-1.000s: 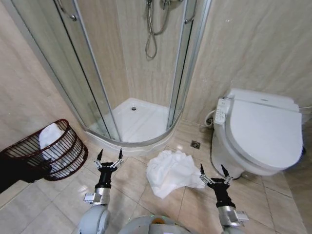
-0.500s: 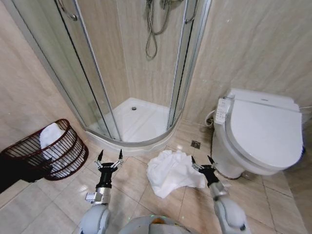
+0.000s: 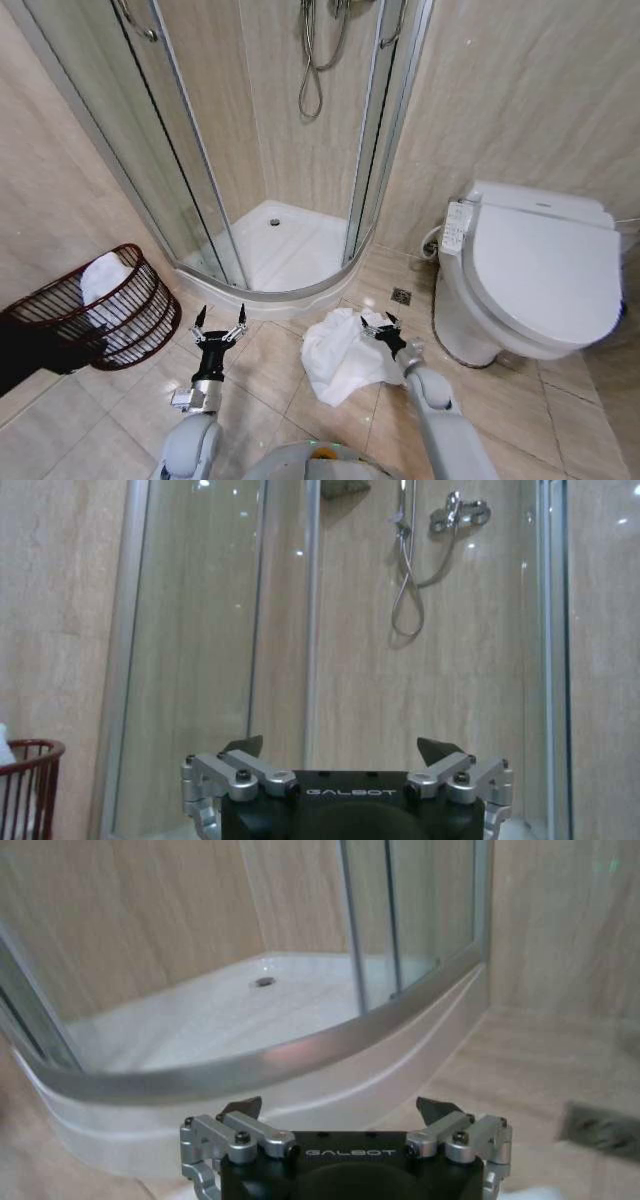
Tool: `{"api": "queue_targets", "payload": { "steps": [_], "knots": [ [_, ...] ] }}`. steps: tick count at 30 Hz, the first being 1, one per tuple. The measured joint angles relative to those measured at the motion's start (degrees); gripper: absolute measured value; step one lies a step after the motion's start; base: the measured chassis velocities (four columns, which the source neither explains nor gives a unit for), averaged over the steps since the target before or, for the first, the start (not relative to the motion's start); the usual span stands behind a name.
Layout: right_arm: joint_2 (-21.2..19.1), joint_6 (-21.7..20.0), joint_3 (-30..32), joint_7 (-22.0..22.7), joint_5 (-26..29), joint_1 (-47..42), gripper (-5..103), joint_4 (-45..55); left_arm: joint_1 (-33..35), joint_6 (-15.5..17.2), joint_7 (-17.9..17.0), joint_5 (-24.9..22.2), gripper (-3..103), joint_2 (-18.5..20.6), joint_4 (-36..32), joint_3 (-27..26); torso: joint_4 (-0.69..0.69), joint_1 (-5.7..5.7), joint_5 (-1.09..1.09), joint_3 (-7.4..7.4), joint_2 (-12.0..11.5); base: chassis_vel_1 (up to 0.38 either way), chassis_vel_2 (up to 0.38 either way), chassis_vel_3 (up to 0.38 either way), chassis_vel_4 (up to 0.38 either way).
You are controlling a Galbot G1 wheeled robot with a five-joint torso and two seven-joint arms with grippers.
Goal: Discard the used towel into the hamper.
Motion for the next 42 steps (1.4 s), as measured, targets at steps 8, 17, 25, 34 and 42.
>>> {"api": "queue_targets", "payload": {
  "steps": [8, 17, 25, 34, 42],
  "knots": [
    [-4.1, -15.6, -6.5, 8.2, 17.1, 1.7, 100, 2.2, 0.1, -0.6, 0.3, -1.4, 100, 0.2, 0.5, -1.5, 0.02, 0.00, -0.03, -0.01, 0.0, 0.000, 0.000, 0.000, 0.000],
    [-3.6, -19.0, -8.0, 13.6, 13.5, 0.3, 100, -0.2, -1.7, -0.4, 0.9, -1.2, 100, -0.8, 2.0, -0.2, 0.01, -0.01, -0.01, -0.01, 0.0, 0.000, 0.000, 0.000, 0.000],
    [-1.2, -18.8, -7.9, 15.2, 10.2, 2.9, 100, -4.0, -1.5, 0.0, 1.4, -1.1, 100, -1.5, 1.8, -0.4, 0.02, -0.01, 0.00, 0.00, 0.0, 0.000, 0.000, 0.000, 0.000],
    [-0.2, -18.4, -5.8, 16.5, 7.3, 4.4, 100, -8.2, -1.1, -0.4, 1.5, -1.4, 100, -1.1, 1.8, -1.2, 0.01, -0.01, -0.01, -0.01, 0.0, 0.000, 0.000, 0.000, 0.000],
    [0.6, -15.1, -2.3, 10.4, 4.4, 5.5, 100, -13.1, -0.9, -0.3, 1.6, 0.4, 100, -2.1, 1.4, 0.0, 0.01, -0.01, 0.00, -0.01, 0.0, 0.000, 0.000, 0.000, 0.000]
  ]
}}
